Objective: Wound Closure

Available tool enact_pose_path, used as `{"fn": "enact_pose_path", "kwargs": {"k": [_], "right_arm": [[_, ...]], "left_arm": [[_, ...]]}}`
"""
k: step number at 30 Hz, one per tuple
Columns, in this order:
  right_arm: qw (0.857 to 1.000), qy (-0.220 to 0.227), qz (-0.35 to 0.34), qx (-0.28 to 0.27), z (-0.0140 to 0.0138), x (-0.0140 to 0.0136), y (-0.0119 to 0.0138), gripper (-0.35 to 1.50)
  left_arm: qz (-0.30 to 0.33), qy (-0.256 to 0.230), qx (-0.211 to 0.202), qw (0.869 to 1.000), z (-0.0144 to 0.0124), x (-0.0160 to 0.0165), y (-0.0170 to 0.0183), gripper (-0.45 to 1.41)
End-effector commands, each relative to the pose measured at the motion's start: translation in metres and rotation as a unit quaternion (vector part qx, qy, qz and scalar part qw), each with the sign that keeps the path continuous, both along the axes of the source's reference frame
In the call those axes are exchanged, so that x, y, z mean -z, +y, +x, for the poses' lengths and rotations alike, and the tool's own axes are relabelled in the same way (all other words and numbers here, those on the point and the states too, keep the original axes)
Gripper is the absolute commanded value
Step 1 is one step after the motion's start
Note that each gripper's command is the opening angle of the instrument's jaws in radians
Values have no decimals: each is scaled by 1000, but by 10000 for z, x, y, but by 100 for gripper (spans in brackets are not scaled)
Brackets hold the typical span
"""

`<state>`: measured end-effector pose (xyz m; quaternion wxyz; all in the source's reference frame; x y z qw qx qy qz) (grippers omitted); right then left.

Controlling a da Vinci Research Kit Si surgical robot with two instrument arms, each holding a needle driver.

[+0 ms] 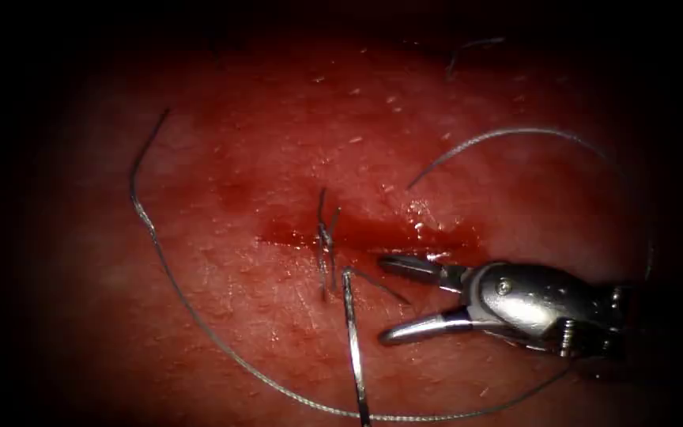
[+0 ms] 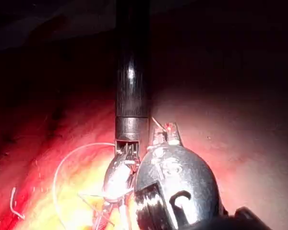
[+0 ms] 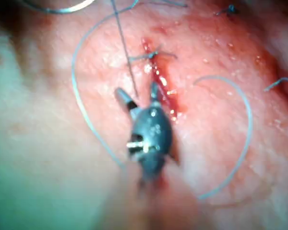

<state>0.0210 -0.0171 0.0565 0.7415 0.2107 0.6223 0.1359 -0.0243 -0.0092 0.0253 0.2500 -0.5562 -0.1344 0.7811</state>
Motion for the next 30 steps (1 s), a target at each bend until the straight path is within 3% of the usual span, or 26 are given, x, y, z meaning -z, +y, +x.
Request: {"fn": "enact_pose_path", "kwargs": {"k": [1, 2, 10, 17, 19, 20, 23, 25, 30], "right_arm": [[1000, 0, 5, 1, 2, -1, -6, 39], [1000, 0, 12, 1, 0, 4, -8, -35], [998, -41, 34, -37, -2, 27, -4, -35], [998, -41, 45, -34, -10, 50, -17, -35], [997, -41, 49, -33, -12, 65, -20, -35], [997, -40, 56, -33, -13, 86, -22, -35], [997, -39, 62, -32, -13, 105, -23, -35], [995, -36, 81, -35, -10, 152, -23, -35], [996, -25, 81, -40, -3, 209, -26, -35]], "left_arm": [[2, 0, 0, 1000, -6, -5, 0, -45], [-17, 15, 5, 1000, -2, -1, 2, -45], [-55, 38, 19, 998, 10, 13, -1, -45], [-77, 26, 40, 996, 27, 25, 11, -45], [-85, 29, 44, 995, 33, 25, 17, -45], [-92, 37, 47, 994, 38, 21, 20, -45], [-98, 48, 52, 993, 43, 14, 23, -45], [-104, 67, 61, 990, 52, -3, 28, -45], [-111, 82, 72, 988, 68, -27, 34, -45]]}}
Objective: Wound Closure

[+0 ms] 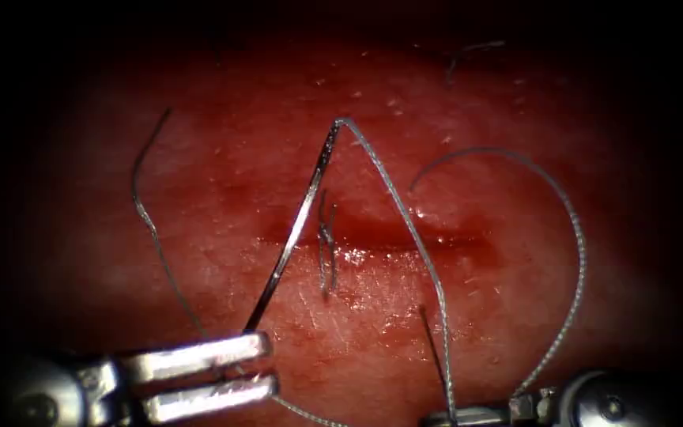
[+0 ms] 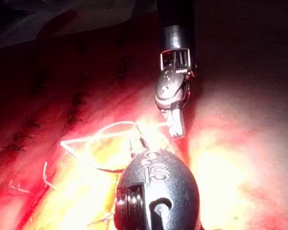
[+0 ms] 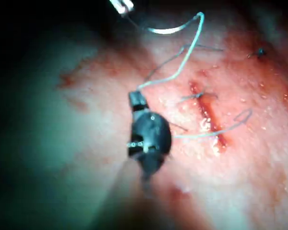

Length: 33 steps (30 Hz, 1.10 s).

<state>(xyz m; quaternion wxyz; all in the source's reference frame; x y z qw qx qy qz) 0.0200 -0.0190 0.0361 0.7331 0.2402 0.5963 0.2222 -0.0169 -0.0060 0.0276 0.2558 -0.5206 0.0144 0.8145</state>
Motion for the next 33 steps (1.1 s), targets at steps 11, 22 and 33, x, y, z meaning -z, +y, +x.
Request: {"fn": "enact_pose_path", "kwargs": {"k": [11, 22, 33], "right_arm": [[995, 0, -104, -5, 3, -6, 18, 99], [991, -46, -122, -20, 7, -60, 29, 89], [983, -112, -136, -40, 14, -126, 24, 71]], "left_arm": [[-28, 3, 36, 999, 24, -27, 18, -45], [-52, 2, 85, 995, 66, -19, 21, -45], [-59, 13, 99, 993, 70, -9, 17, -45]]}}
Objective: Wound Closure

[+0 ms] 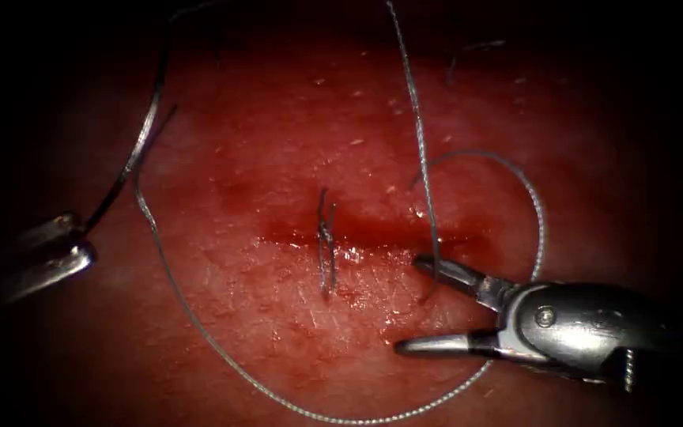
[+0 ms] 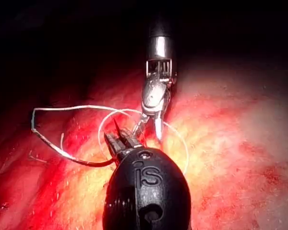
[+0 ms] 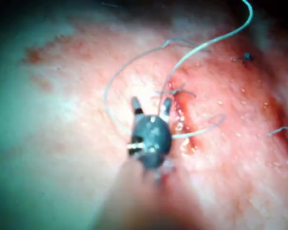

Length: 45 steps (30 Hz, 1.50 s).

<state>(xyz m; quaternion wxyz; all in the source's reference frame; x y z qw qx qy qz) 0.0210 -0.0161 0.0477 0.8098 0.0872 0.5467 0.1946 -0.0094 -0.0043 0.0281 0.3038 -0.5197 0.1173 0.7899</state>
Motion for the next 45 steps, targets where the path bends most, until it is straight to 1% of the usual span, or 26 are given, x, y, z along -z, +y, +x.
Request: {"fn": "enact_pose_path", "kwargs": {"k": [1, 2, 3, 4, 8, 11, 12, 15, 16, 20, 21, 24, 27, 28, 29, 30, 31, 32, 33, 34, 35, 37, 39, 41, 43, 45], "right_arm": [[1000, -15, -2, -4, -1, -22, -10, 24], [1000, -18, 0, -7, -2, -24, -12, -10], [1000, -18, 0, -7, -2, -24, -12, -10], [1000, -24, -1, -8, -3, -25, -15, -35], [999, -32, 10, 1, -2, -22, -26, -35], [999, -32, 13, 3, -3, -7, -33, -35], [999, -32, 13, 3, -3, -7, -33, -35], [1000, -18, 25, 2, -1, 37, -52, -35], [1000, -4, 31, 1, 1, 67, -63, -35], [999, 21, 42, -3, 7, 127, -76, -35], [999, 21, 42, -3, 7, 127, -76, -35], [998, 36, 47, -5, 10, 166, -78, -35], [999, 39, 36, -2, 13, 191, -76, -35], [999, 41, 18, 2, 15, 196, -73, -35], [999, 41, 10, 2, 16, 194, -69, -35], [999, 42, 4, 1, 17, 190, -66, -27], [999, 42, 4, 1, 17, 190, -66, -27], [999, 42, -4, -7, 16, 176, -57, 51], [999, 42, -4, -7, 16, 176, -57, 51], [999, 41, -5, -11, 15, 169, -53, 79], [999, 39, -10, -13, 11, 154, -46, 98], [999, 32, -13, -18, 4, 132, -38, 106], [999, 29, -16, -21, 1, 116, -31, 108], [999, 27, -17, -23, 0, 109, -29, 106], [999, 21, -20, -28, 1, 90, -19, 99], [999, 11, -22, -37, 1, 79, -10, 96]], "left_arm": [[0, 0, 0, 1000, -5, -4, 0, -45], [0, 1, 0, 1000, -4, -4, 0, -45], [0, 1, 0, 1000, -4, -4, 0, -45], [0, 1, 0, 1000, -3, -4, 0, -45], [-1, -1, 1, 1000, -4, -5, 1, -45], [-3, -3, 1, 1000, -6, -8, 4, -45], [-3, -3, 1, 1000, -6, -8, 4, -45], [-4, -4, 1, 1000, -9, -15, 6, -45], [-6, -2, 2, 1000, -10, -19, 5, -45], [-11, -2, 4, 1000, -16, -26, 2, -45], [-11, -2, 4, 1000, -16, -26, 2, -45], [-12, -2, 3, 1000, -19, -29, 0, -45], [-11, 0, 2, 1000, -18, -29, -1, -45], [-11, 0, 2, 1000, -17, -29, -1, -45], [-11, 0, 2, 1000, -17, -29, -1, -45], [-11, 1, 2, 1000, -16, -29, -1, -45], [-11, 1, 2, 1000, -16, -29, -1, -45], [-11, 1, 2, 1000, -14, -29, -1, -45], [-11, 1, 2, 1000, -14, -29, -1, -45], [-11, 1, 2, 1000, -12, -29, 0, -45], [-11, 1, 1, 1000, -9, -31, 0, -45], [-13, 2, -3, 1000, 1, -35, 3, -45], [-9, 5, -2, 1000, 17, -42, 8, -45], [-6, 6, -2, 1000, 22, -45, 9, -45], [-4, 12, 7, 1000, 41, -54, 14, -45], [-3, 14, 12, 1000, 50, -58, 15, -45]]}}
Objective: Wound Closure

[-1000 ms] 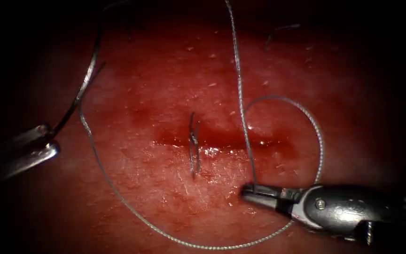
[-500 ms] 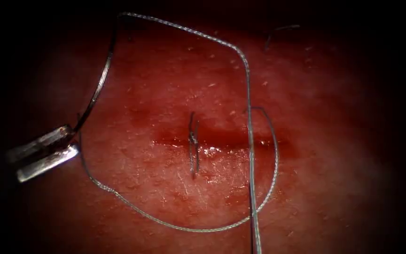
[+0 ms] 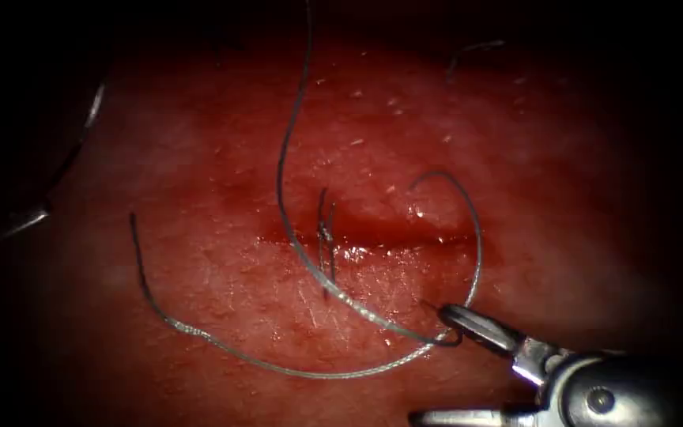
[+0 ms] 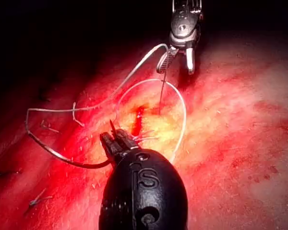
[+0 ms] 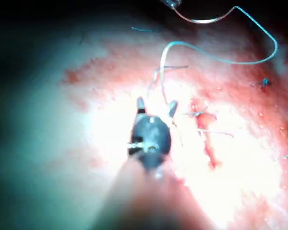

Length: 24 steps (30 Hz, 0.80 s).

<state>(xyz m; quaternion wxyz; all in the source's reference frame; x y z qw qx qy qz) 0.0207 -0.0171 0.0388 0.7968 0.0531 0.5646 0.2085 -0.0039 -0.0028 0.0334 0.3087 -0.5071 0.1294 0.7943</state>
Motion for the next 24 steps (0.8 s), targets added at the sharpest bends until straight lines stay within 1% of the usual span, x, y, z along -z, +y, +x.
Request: {"fn": "enact_pose_path", "kwargs": {"k": [1, 4, 5, 6, 7, 8, 10, 13, 15, 16, 19, 22, 24], "right_arm": [[1000, -5, 1, -5, 4, -13, 3, 94], [1000, -12, -1, -12, 7, -26, 12, 86], [1000, -22, -3, -20, 10, -34, 16, 81], [1000, -22, -3, -20, 10, -34, 16, 81], [999, -28, -6, -24, 15, -39, 20, 71], [999, -29, -1, -28, 17, -41, 22, 66], [998, -35, 23, -38, 29, -46, 25, 42], [997, -63, 31, -39, 36, -48, 25, 22], [995, -91, 35, -34, 37, -56, 23, 17], [994, -98, 36, -31, 36, -59, 20, 19], [993, -107, 32, -24, 30, -68, 9, 20], [992, -125, 31, -13, 24, -81, -4, 10], [990, -135, 30, -14, 20, -87, -7, 14]], "left_arm": [[2, -2, 4, 1000, -3, -6, 1, -45], [2, 1, 5, 1000, -1, -7, 0, -45], [2, 1, 6, 1000, -3, -7, 0, -45], [2, 1, 6, 1000, -3, -7, 0, -45], [2, 2, 7, 1000, -5, -6, -1, -45], [2, 3, 7, 1000, -6, -6, -1, -45], [2, 3, 8, 1000, -7, -5, -1, -45], [1, 3, 8, 1000, -7, -5, -2, -45], [1, 4, 8, 1000, -7, -5, -2, -45], [1, 4, 8, 1000, -7, -5, -2, -45], [1, 3, 8, 1000, -7, -5, -2, -45], [1, 4, 8, 1000, -7, -5, -1, -45], [1, 4, 8, 1000, -7, -5, -2, -45]]}}
